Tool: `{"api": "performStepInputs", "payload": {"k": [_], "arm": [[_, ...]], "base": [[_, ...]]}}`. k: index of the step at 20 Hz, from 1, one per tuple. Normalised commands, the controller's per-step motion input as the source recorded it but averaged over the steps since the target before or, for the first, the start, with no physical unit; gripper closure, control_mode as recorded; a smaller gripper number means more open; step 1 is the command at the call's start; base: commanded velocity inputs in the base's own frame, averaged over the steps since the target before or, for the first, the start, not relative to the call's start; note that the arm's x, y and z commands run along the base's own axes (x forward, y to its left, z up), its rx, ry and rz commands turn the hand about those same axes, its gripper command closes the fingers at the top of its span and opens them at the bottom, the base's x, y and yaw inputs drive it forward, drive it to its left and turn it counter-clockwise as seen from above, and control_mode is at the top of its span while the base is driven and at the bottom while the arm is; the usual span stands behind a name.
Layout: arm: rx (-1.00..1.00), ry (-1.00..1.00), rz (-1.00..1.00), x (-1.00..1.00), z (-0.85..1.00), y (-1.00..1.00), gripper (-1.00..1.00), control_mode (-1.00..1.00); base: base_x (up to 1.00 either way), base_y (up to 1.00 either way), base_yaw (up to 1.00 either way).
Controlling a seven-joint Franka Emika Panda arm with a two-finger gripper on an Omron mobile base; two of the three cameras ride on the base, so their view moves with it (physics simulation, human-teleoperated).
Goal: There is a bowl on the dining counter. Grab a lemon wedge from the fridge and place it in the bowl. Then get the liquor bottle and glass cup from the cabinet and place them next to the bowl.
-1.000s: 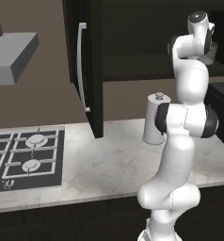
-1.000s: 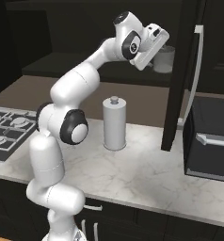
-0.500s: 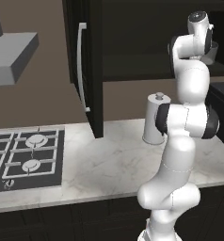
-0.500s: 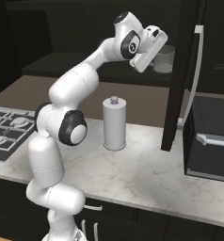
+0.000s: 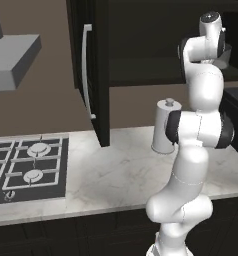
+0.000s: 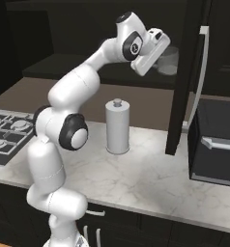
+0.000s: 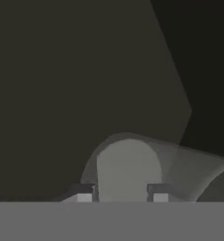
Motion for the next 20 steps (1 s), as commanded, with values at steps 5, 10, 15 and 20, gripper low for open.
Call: {"api": "performStepInputs", "payload": {"k": [5,10,15,20], "arm": [[0.07,0.00,-0.01,-1.00,0.00,0.18,1.00,-1.00],[0.09,-0.02,-0.05,-1.00,0.00,0.21,1.00,-1.00],[0.09,-0.10,-0.07,-1.00,0.09,0.21,1.00,-1.00],[0.08,-0.09,-0.11,-1.00,0.05,0.33,1.00,-1.00]], "base": [[0.00,0.00,0.00],[0.00,0.00,0.00],[0.00,0.00,0.00],[0.00,0.00,0.00]]}}
